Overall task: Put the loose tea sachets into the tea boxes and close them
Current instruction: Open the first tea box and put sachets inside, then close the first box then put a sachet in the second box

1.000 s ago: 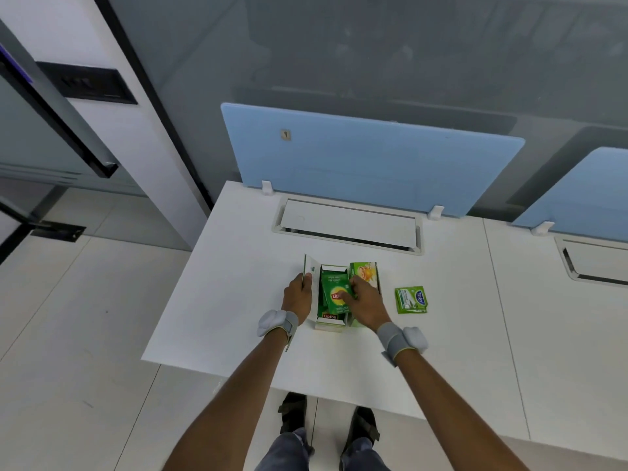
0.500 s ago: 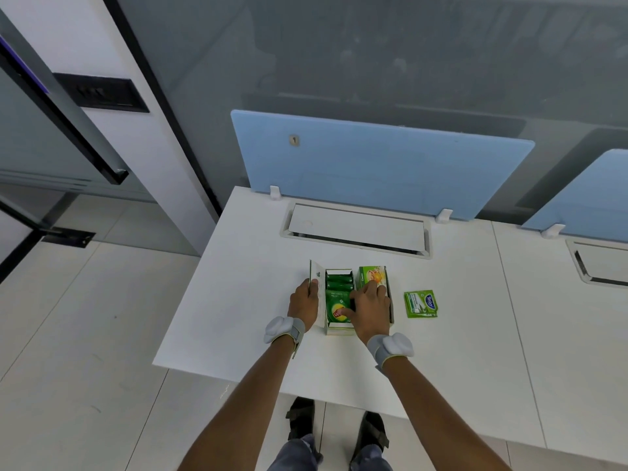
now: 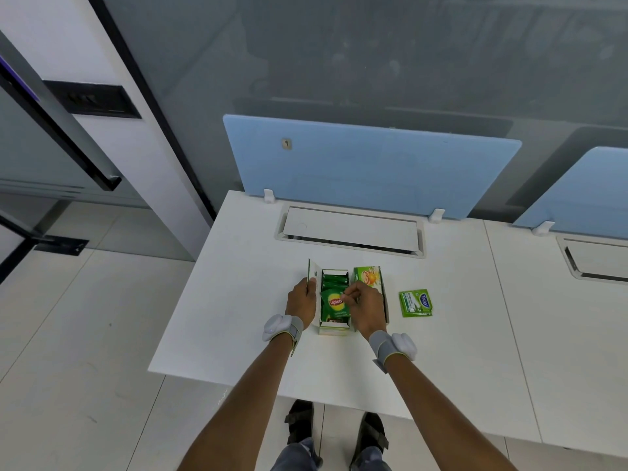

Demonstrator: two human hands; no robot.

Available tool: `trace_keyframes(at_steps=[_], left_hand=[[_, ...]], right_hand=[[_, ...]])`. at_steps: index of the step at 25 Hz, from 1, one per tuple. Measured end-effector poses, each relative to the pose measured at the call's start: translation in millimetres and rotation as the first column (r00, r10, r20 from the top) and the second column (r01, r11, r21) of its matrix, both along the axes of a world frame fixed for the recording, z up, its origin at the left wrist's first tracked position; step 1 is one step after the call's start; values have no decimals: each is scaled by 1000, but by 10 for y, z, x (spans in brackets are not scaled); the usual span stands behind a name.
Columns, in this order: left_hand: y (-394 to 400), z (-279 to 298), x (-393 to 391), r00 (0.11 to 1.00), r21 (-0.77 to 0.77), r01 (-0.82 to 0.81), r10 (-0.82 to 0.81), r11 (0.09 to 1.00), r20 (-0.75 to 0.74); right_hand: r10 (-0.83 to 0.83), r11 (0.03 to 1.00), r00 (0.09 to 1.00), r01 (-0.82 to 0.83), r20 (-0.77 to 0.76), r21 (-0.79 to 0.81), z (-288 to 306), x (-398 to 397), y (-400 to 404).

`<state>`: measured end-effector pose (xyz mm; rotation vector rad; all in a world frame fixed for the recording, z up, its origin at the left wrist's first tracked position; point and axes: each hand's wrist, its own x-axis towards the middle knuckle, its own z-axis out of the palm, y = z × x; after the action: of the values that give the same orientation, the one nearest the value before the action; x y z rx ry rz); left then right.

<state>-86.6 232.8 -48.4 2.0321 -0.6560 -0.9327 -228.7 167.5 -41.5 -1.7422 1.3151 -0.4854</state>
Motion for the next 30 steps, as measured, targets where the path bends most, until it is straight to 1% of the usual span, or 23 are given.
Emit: trace_keyframes(at_steps=[4, 7, 9, 11, 13, 14, 15, 16, 18, 20, 21, 22, 24, 27, 28, 30], left_hand=[[-2, -21, 9, 1000, 1, -1, 1, 1000, -6], [8, -29, 10, 1000, 2, 7, -7, 1000, -8], [18, -32, 12, 1000, 10, 13, -13, 1000, -3], [23, -44, 4, 1000, 12, 13, -13, 1000, 7], [8, -23, -23, 1000, 9, 15, -15, 1000, 1], [-7, 4, -45, 1000, 2, 26, -26, 1000, -5], [-19, 32, -66, 999, -19, 35, -35, 999, -16], [-37, 58, -92, 999, -46, 37, -39, 998, -35], [-48, 65, -148, 998, -69, 34, -37, 997, -54], [-45, 21, -195, 995, -37, 90, -89, 995, 33], [-38, -15, -207, 986, -5, 138, -137, 990, 99], [-33, -38, -218, 969, 34, 189, -192, 981, 155], [-36, -63, -239, 932, 111, 265, -284, 958, 227], [-23, -80, -260, 878, 234, 312, -373, 921, 300], [-14, -83, -262, 864, 268, 317, -393, 910, 314], [-7, -96, -254, 832, 320, 336, -439, 886, 339]], right_hand=[[18, 1000, 998, -18, -61, 0, -113, -5, 31], [85, 995, 981, -92, -173, -31, -207, -50, 78], [145, 983, 956, -168, -253, -73, -193, -80, 108], [165, 963, 933, -222, -321, -152, -173, -104, 108], [195, 920, 877, -319, -438, -229, -150, -112, 79], [211, 904, 852, -357, -479, -237, -135, -117, 57], [210, 903, 852, -357, -480, -238, -118, -117, 45], [181, 917, 878, -313, -442, -246, -94, -120, 34], [66, 953, 951, -149, -301, -263, -47, -106, 25], [-13, 966, 981, -38, -194, -256, -12, -84, 1], [-22, 967, 983, -26, -182, -255, 0, -70, -4], [-15, 963, 979, -41, -203, -265, 18, -59, -13], [31, 952, 943, -129, -332, -279, 40, -46, -20], [85, 930, 838, -261, -539, -260, 1, -27, 29], [97, 930, 811, -280, -577, -237, -19, -20, 58], [129, 939, 790, -292, -599, -182, -66, -22, 102]])
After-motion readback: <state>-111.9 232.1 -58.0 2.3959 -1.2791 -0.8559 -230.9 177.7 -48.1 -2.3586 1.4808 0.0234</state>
